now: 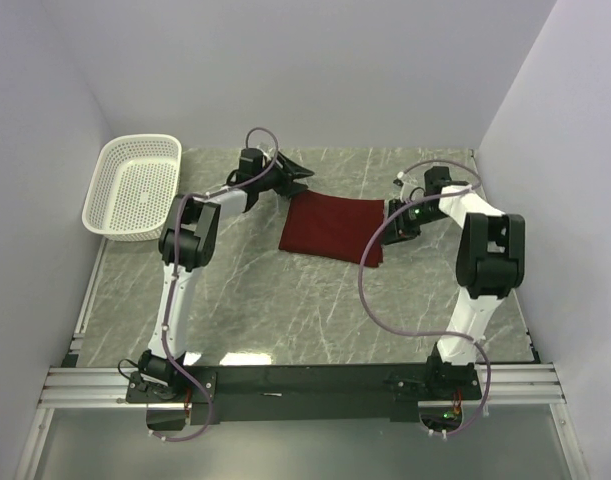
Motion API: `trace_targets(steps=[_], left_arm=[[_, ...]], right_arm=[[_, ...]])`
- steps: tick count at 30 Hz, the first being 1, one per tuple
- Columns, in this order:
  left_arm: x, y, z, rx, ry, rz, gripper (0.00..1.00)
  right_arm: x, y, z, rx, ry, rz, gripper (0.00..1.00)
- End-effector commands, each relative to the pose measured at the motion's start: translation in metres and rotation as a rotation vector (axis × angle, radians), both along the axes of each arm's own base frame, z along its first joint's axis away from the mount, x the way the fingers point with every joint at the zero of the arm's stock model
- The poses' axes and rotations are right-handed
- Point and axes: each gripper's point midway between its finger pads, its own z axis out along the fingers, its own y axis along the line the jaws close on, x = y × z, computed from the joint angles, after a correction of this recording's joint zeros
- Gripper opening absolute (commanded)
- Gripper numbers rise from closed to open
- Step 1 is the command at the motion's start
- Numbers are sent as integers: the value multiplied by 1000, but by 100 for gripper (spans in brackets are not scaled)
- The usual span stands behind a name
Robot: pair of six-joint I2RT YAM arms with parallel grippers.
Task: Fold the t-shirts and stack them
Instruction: Fold the tshirt, then neatly place the folded tshirt to the corner
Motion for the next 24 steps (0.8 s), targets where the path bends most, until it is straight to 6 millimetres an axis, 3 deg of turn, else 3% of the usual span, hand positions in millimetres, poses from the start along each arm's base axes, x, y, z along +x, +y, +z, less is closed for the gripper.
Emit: trace_targets(steps=[1,2,3,4,5,6,7,8,9,10,11,12,13,14,15,16,17,18,20,21,23,24], left_arm=[[15,-1,92,-22,-278,-46,61],[13,0,107,-18,-318,-53,62],[7,3,133,-3,-354,-53,63],[9,11,143,74,-416,-17,67],[6,20,142,139,-425,16,70],[-9,28,184,180,-496,42,71],[-9,43,194,282,-568,98,72],[-22,55,184,343,-557,114,73],[-42,69,229,363,-646,158,74],[-52,82,238,432,-704,188,76],[-64,102,215,510,-671,235,79],[-89,120,254,525,-751,300,82],[-102,132,255,580,-776,325,86],[-115,148,229,639,-731,349,96],[-138,167,256,645,-774,426,99],[-152,177,230,685,-726,423,99],[-163,182,227,692,-721,422,99],[-182,189,240,676,-753,435,99],[-206,193,209,701,-685,383,99],[-222,197,217,680,-700,393,99],[-243,202,189,691,-637,361,99],[-259,206,198,659,-662,381,99]], right_arm=[[1,-2,43,-40,-168,35,35],[2,-5,44,-56,-179,29,37],[4,-5,46,-61,-191,18,45],[5,-6,48,-65,-200,12,52],[7,-6,48,-68,-206,6,64],[9,-5,48,-60,-199,-13,78],[14,-6,46,-65,-213,-33,89],[17,-7,44,-70,-217,-52,89],[21,-9,41,-79,-209,-81,89],[27,-9,37,-82,-210,-95,89],[30,-10,33,-90,-201,-117,90],[33,-10,31,-94,-188,-131,90],[37,-6,29,-90,-184,-130,90],[39,-4,28,-93,-184,-130,91],[45,-5,27,-124,-182,-161,91],[44,6,22,-130,-178,-135,91],[47,9,20,-141,-180,-139,91],[51,10,15,-161,-151,-177,91],[49,22,11,-158,-131,-161,91],[49,26,6,-157,-124,-157,91],[47,31,0,-166,-106,-149,91],[45,31,-7,-176,-81,-156,89]])
